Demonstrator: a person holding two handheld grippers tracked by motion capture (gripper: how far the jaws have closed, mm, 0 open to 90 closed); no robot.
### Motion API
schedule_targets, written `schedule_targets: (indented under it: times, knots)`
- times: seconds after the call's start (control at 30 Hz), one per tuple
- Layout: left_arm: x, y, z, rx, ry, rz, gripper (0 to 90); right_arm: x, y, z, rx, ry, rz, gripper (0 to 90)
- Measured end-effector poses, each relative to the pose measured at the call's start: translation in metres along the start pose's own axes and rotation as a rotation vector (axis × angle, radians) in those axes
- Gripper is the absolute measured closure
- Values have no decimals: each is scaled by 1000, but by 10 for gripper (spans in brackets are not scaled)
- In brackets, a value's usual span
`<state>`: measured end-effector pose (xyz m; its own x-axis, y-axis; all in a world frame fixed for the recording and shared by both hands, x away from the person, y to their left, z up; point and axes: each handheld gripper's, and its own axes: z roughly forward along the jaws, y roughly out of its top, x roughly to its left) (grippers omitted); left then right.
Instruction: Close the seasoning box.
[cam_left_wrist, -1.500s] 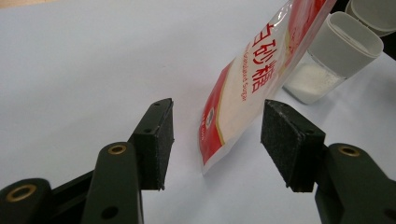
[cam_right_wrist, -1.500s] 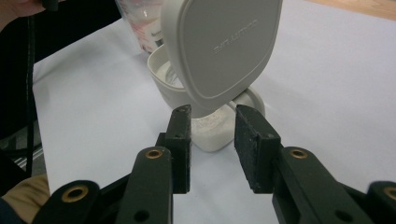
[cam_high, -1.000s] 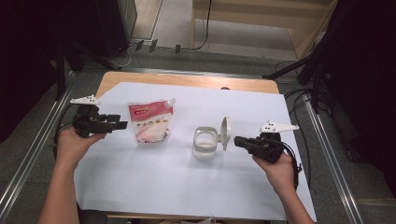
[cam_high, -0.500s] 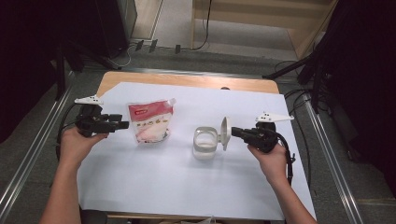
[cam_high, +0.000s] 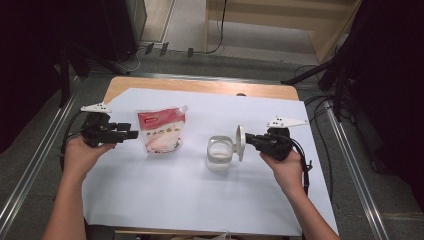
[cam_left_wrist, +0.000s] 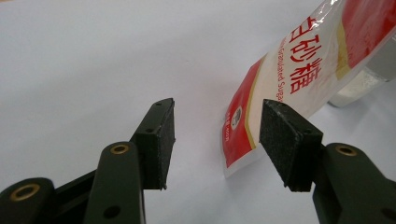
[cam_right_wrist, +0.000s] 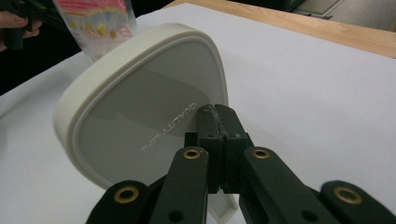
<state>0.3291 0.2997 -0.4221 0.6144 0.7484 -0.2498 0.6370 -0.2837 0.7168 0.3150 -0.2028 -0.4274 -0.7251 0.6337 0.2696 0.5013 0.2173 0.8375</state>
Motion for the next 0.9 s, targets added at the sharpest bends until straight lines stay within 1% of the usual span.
schedule_targets:
  times: [0.07, 0.17, 0.27, 0.33, 0.4, 0.47, 0.53, 0.7, 0.8, 0.9]
  knots:
    - [0, 0, 0, 1, 3, -4, 462, 3, 2, -1, -5, 7, -12, 895]
    - [1, 0, -1, 3, 4, 2, 463, 9, 4, -1, -7, 24, -22, 884]
    - [0, 0, 0, -1, 3, -3, 463, 15, 7, -1, -8, 26, -51, 874]
    - [0, 0, 1, -1, 0, -6, 462, 16, 7, -2, -10, 29, -48, 862]
    - [1, -1, 0, 11, 3, -1, 462, 16, 8, -3, -13, 30, -51, 852]
    - [1, -1, 0, 7, 3, -7, 462, 15, 8, -4, -14, 31, -49, 837]
    - [1, -1, 0, -2, 5, -10, 461, 15, 9, -5, -19, 24, -58, 817]
    - [1, -1, 1, 9, 6, -6, 460, 12, 9, -9, -24, 22, -66, 744]
    - [0, -1, 1, 9, 6, -4, 460, 8, 8, -12, -27, 14, -68, 708]
    - [0, -1, 1, 11, 4, -4, 459, 5, 6, -15, -31, -4, -66, 672]
